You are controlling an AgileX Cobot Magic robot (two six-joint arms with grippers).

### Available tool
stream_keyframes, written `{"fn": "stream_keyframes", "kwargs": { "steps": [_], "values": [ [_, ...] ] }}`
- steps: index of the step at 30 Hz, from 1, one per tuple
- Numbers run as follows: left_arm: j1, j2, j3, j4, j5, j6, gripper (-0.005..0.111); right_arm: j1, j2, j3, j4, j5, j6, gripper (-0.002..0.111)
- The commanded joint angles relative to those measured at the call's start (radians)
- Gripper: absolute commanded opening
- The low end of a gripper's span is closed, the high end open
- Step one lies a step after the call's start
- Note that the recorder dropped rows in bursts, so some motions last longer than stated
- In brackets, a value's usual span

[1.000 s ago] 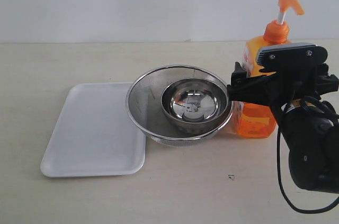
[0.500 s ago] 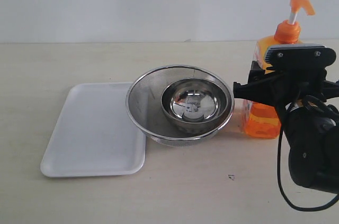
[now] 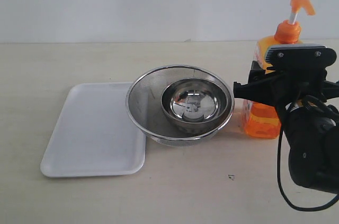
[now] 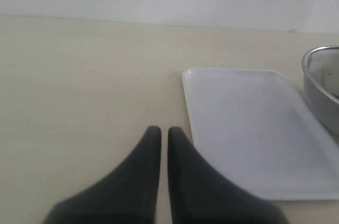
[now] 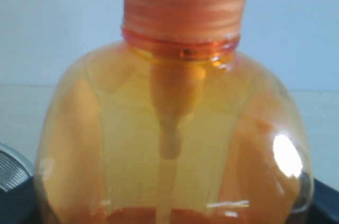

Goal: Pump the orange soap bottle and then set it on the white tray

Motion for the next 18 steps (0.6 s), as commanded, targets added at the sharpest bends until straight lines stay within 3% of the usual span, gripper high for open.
{"fn": "stream_keyframes", "kwargs": {
  "steps": [1, 18],
  "values": [
    [-0.008, -0.003, 0.004, 0.001, -0.016, 0.0, 0.005, -0.009, 0.0, -0.001, 0.014, 0.005, 0.006, 0.005],
    [-0.008, -0.003, 0.004, 0.001, -0.016, 0.0, 0.005, -0.009, 0.0, -0.001, -0.066, 0.005, 0.006, 0.005]
  ]
}}
